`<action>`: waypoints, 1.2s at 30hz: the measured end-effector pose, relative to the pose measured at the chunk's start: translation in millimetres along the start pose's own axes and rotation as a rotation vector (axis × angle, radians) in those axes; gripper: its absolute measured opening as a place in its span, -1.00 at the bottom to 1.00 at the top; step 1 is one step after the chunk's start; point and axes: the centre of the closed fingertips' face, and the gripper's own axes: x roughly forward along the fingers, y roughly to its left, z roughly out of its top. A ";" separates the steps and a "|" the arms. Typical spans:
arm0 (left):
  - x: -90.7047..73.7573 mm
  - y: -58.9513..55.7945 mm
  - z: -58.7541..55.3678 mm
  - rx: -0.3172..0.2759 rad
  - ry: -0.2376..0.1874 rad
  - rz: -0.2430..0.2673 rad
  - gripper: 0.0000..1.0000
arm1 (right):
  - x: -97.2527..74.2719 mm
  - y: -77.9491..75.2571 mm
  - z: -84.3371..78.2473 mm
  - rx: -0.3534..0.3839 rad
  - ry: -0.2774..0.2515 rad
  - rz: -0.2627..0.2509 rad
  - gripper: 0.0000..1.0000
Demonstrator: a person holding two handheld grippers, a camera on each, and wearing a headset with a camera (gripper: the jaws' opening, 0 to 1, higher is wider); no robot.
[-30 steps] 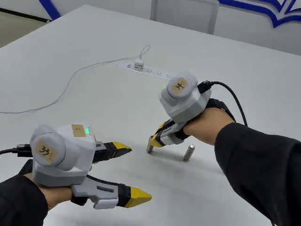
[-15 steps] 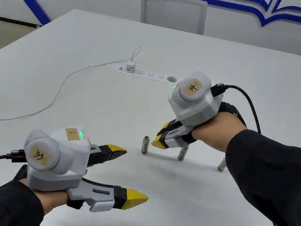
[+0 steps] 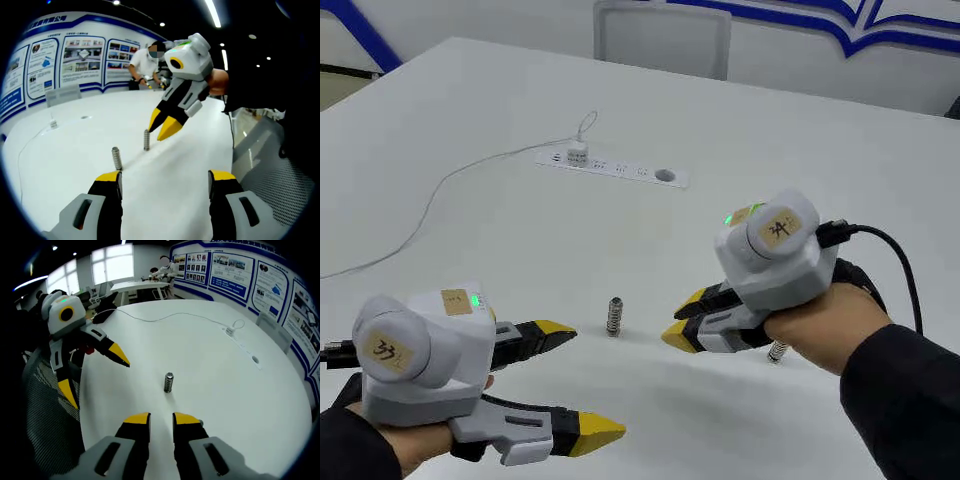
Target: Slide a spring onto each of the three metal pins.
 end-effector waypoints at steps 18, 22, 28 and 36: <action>1.1 -1.3 -1.3 -0.001 0.005 -0.007 0.44 | -37.0 -1.1 -51.9 0.144 -0.063 -0.076 -0.58; 1.6 -2.2 -1.6 0.003 0.009 -0.009 0.44 | -48.8 -5.6 -62.3 0.180 -0.082 -0.104 -0.57; 1.3 -1.3 -1.5 0.002 0.009 -0.006 0.44 | -64.7 -14.8 -76.2 0.221 -0.103 -0.150 -0.56; 1.2 0.7 -1.3 -0.003 0.007 0.001 0.45 | -82.3 -19.6 -88.6 0.215 -0.144 -0.173 -0.50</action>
